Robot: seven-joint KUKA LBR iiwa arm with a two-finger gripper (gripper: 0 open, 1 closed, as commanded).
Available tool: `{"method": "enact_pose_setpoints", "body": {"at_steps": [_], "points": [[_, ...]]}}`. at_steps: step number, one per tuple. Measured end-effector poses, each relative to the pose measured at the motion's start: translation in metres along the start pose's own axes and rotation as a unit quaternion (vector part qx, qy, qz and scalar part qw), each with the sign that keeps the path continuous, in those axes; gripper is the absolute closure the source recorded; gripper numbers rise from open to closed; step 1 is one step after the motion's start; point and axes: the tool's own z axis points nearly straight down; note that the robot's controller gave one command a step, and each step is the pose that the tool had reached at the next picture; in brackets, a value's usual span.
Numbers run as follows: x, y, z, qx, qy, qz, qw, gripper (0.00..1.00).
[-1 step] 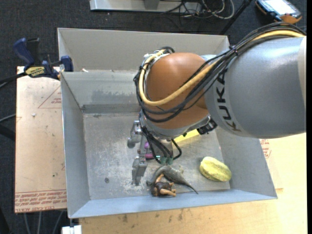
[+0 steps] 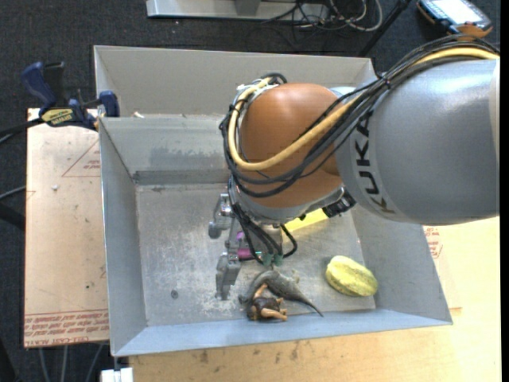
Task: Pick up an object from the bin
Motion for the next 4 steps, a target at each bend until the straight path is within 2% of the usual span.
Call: {"method": "enact_pose_setpoints", "body": {"at_steps": [1, 2, 3, 4], "points": [[-0.009, 0.0, 0.019, -0.002, -0.0041, 0.04, 0.9992, 0.0], [-0.028, 0.0, 0.072, -0.001, -0.0018, 0.106, 0.9943, 0.0], [-0.026, -0.032, 0.097, 0.0, 0.0015, 0.138, 0.9905, 0.0], [-0.053, -0.072, 0.129, -0.001, -0.002, 0.101, 0.9949, 0.0]]}}
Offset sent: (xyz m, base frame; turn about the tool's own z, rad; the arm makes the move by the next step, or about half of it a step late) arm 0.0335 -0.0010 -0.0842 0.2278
